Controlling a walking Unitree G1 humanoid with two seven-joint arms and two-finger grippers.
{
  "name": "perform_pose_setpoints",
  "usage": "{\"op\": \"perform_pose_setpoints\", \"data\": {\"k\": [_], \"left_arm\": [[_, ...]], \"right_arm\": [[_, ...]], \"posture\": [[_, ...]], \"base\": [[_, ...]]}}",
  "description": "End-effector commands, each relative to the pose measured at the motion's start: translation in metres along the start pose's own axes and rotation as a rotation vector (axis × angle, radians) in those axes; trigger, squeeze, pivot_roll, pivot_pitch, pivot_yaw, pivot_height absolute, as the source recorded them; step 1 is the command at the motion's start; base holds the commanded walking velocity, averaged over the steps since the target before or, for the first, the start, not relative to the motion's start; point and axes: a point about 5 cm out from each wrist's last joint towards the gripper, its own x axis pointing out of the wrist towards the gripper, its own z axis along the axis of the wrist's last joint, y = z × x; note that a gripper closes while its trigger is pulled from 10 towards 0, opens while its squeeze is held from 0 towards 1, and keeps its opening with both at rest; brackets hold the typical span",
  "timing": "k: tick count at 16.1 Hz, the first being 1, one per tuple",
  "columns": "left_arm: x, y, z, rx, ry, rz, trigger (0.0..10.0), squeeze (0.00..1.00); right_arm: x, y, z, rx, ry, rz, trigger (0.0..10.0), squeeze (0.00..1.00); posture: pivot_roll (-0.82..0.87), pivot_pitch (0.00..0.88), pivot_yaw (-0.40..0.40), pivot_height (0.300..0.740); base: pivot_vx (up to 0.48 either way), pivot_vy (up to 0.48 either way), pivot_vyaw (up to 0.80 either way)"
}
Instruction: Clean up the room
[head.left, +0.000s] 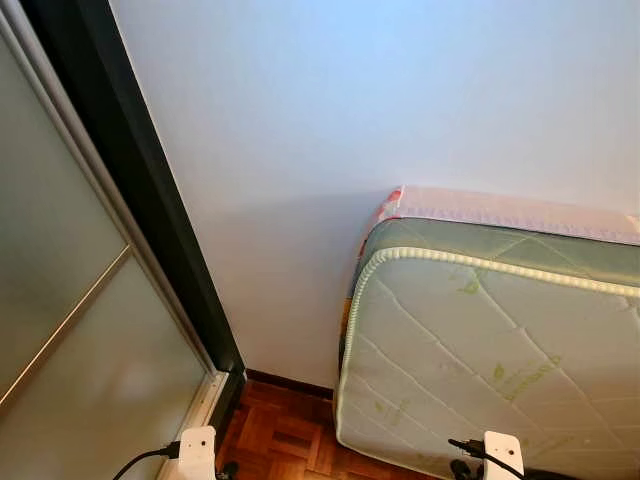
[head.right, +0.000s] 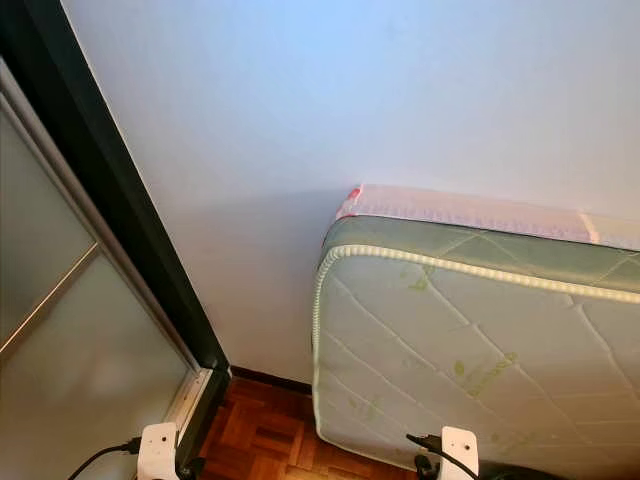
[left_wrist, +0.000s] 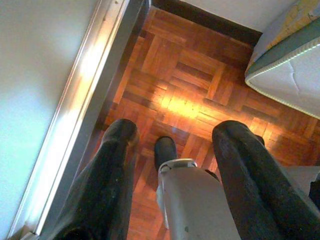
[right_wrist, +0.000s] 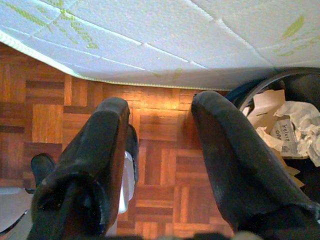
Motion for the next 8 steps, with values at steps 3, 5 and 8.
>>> {"op": "perform_pose_setpoints", "data": {"k": [3, 5, 8], "left_arm": [[0.007, -0.007, 0.019, 0.137, 0.088, -0.051, 10.0, 0.0], [0.007, -0.007, 0.019, 0.135, 0.084, -0.052, 10.0, 0.0], [0.006, -0.001, 0.018, 0.137, 0.087, -0.046, 10.0, 0.0]], "right_arm": [[0.006, 0.018, 0.006, 0.133, 0.076, 0.039, 10.0, 0.0], [0.006, 0.019, 0.006, 0.13, 0.077, 0.041, 10.0, 0.0], [0.006, 0.019, 0.006, 0.132, 0.078, 0.042, 10.0, 0.0]], "posture": [[0.08, 0.0, -0.023, 0.74], [0.08, 0.0, -0.024, 0.74], [0.08, 0.0, -0.024, 0.74]], "base": [[0.0, 0.0, 0.0], [0.0, 0.0, 0.0], [-0.084, 0.0, 0.0]]}}
